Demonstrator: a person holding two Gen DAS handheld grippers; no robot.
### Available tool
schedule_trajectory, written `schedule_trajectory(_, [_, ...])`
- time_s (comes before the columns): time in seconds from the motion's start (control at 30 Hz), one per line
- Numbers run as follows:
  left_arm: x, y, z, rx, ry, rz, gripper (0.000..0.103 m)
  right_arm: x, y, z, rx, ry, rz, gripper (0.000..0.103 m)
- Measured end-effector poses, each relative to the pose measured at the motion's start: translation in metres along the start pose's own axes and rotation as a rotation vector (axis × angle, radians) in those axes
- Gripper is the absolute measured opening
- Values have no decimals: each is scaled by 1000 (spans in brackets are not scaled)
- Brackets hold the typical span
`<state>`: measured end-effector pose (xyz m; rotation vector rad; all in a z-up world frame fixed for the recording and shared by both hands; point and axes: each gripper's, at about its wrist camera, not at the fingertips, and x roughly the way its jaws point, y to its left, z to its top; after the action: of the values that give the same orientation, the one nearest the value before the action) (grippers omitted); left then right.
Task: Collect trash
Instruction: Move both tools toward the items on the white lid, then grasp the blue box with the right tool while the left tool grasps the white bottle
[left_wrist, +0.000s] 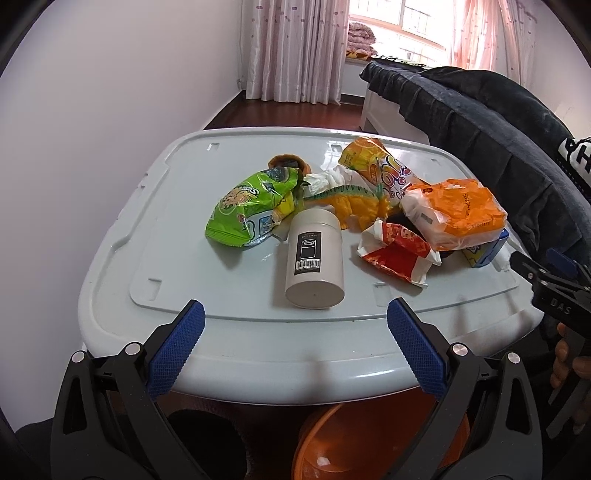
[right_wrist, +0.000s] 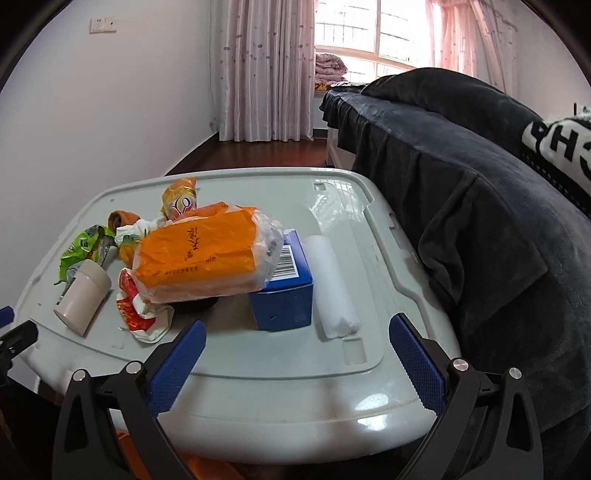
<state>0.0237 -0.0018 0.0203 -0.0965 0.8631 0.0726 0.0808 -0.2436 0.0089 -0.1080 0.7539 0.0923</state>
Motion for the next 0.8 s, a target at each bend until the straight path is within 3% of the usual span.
schedule_trajectory(0.8, [0,5,-2,-25,8,-9,97,45,12,2,4,3,-35,96])
